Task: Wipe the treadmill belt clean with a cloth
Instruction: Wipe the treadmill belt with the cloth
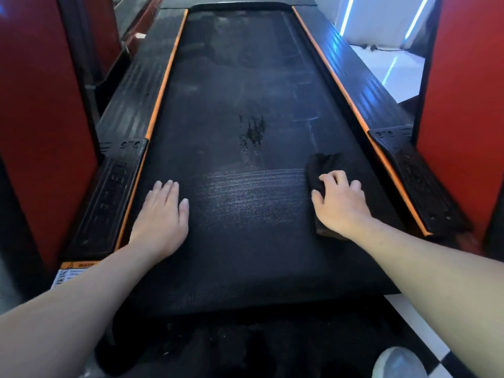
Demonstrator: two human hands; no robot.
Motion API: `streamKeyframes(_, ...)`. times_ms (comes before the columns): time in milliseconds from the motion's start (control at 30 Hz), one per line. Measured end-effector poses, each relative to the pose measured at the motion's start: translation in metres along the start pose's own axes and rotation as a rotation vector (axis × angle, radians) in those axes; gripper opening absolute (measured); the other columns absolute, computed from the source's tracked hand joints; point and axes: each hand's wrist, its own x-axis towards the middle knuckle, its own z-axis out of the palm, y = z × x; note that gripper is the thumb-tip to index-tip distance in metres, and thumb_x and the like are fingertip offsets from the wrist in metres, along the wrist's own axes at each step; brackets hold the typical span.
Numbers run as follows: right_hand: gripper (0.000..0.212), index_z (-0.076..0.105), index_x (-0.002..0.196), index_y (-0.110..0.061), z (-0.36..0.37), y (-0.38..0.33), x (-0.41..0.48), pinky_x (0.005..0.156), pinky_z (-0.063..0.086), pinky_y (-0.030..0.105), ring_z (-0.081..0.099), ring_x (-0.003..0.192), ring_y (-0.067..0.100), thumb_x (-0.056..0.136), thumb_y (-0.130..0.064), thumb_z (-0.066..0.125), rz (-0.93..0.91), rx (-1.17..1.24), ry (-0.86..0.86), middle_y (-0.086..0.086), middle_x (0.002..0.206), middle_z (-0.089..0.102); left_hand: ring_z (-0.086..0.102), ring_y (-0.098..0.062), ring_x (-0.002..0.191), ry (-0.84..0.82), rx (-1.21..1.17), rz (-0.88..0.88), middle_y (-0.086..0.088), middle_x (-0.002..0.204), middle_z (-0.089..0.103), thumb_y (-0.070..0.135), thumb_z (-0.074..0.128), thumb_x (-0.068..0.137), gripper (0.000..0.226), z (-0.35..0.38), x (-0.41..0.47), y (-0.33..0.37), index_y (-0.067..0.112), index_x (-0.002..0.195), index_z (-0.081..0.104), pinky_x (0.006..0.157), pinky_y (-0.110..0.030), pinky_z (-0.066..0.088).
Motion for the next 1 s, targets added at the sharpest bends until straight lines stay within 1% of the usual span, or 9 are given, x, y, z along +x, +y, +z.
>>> streamKeyframes(100, 0.059, 0.033, 0.150, -0.022, 0.015, 0.007, -0.004, 0.099, 0.042, 0.042, 0.044, 0.112, 0.032, 0.099, -0.051, 0.040, -0.020, -0.071, 0.051, 0.000, 0.152, 0.030, 0.009, -0.027, 0.151, -0.060, -0.006, -0.023, -0.013, 0.164, 0.014, 0.032, 0.025, 0.105, 0.058, 0.018, -0.007, 0.003, 0.002, 0.154, 0.021, 0.123, -0.040, 0.008)
streamKeyframes(167, 0.058, 0.033, 0.150, -0.022, 0.019, 0.010, -0.006, 0.098, 0.043, 0.041, 0.043, 0.111, 0.031, 0.098, -0.049, 0.040, -0.031, -0.076, 0.084, 0.000, 0.153, 0.029, 0.010, -0.029, 0.151, -0.013, 0.007, -0.014, -0.015, 0.163, 0.015, 0.029, 0.025, 0.105, 0.056, 0.029, -0.018, 0.004, 0.000, 0.153, 0.023, 0.123, -0.043, 0.009)
streamKeyframes(300, 0.057, 0.034, 0.149, -0.021, 0.020, 0.008, -0.007, 0.098, 0.042, 0.041, 0.043, 0.110, 0.031, 0.098, -0.046, 0.040, -0.029, -0.091, 0.092, 0.001, 0.151, 0.031, 0.018, -0.033, 0.149, 0.033, 0.013, 0.001, -0.020, 0.160, 0.023, 0.033, 0.019, 0.101, 0.062, 0.034, -0.025, 0.005, -0.004, 0.149, 0.031, 0.122, -0.046, 0.012)
streamKeyframes(500, 0.056, 0.035, 0.148, -0.020, 0.019, 0.008, -0.016, 0.093, 0.044, 0.039, 0.042, 0.105, 0.029, 0.098, -0.044, 0.040, -0.044, -0.108, 0.094, 0.002, 0.147, 0.034, 0.035, -0.042, 0.140, 0.090, -0.014, 0.010, -0.029, 0.149, 0.039, 0.029, 0.027, 0.098, 0.059, 0.036, -0.033, 0.005, -0.011, 0.137, 0.045, 0.117, -0.055, 0.025)
streamKeyframes(667, 0.055, 0.038, 0.146, -0.019, 0.019, 0.009, -0.031, 0.088, 0.046, 0.038, 0.043, 0.099, 0.028, 0.097, -0.043, 0.042, -0.049, -0.130, 0.100, 0.002, 0.143, 0.038, 0.039, -0.048, 0.136, 0.050, 0.041, 0.026, -0.034, 0.142, 0.044, 0.028, 0.021, 0.099, 0.060, 0.037, -0.040, 0.004, -0.015, 0.132, 0.048, 0.112, -0.061, 0.030)
streamKeyframes(767, 0.055, 0.040, 0.146, -0.019, 0.018, 0.010, -0.038, 0.085, 0.047, 0.038, 0.041, 0.095, 0.026, 0.096, -0.042, 0.044, -0.047, -0.137, 0.096, 0.002, 0.140, 0.040, 0.050, -0.048, 0.127, 0.050, 0.035, 0.004, -0.034, 0.134, 0.052, 0.023, 0.028, 0.097, 0.055, 0.034, -0.047, 0.007, -0.016, 0.127, 0.053, 0.104, -0.061, 0.040)
streamKeyframes(833, 0.054, 0.042, 0.144, -0.018, 0.018, 0.010, -0.042, 0.083, 0.048, 0.038, 0.034, 0.090, 0.023, 0.096, -0.041, 0.046, -0.045, -0.133, 0.102, 0.002, 0.139, 0.042, 0.054, -0.047, 0.123, 0.024, 0.061, 0.018, -0.033, 0.131, 0.055, 0.022, 0.029, 0.095, 0.055, 0.029, -0.053, 0.010, -0.015, 0.125, 0.055, 0.100, -0.061, 0.045)
streamKeyframes(900, 0.054, 0.046, 0.143, -0.016, 0.017, 0.010, -0.047, 0.080, 0.049, 0.039, 0.029, 0.087, 0.022, 0.095, -0.040, 0.049, -0.043, -0.128, 0.111, 0.004, 0.137, 0.045, 0.058, -0.045, 0.120, 0.012, 0.086, 0.032, -0.031, 0.129, 0.058, 0.024, 0.030, 0.095, 0.055, 0.027, -0.057, 0.008, -0.014, 0.124, 0.058, 0.099, -0.058, 0.047)
streamKeyframes(1000, 0.053, 0.048, 0.141, -0.016, 0.016, 0.011, -0.056, 0.076, 0.050, 0.039, 0.029, 0.085, 0.021, 0.093, -0.040, 0.051, -0.041, -0.132, 0.111, 0.004, 0.134, 0.047, 0.057, -0.042, 0.122, 0.004, 0.093, 0.030, -0.028, 0.130, 0.059, 0.027, 0.027, 0.095, 0.058, 0.026, -0.063, 0.006, -0.011, 0.126, 0.058, 0.102, -0.054, 0.046)
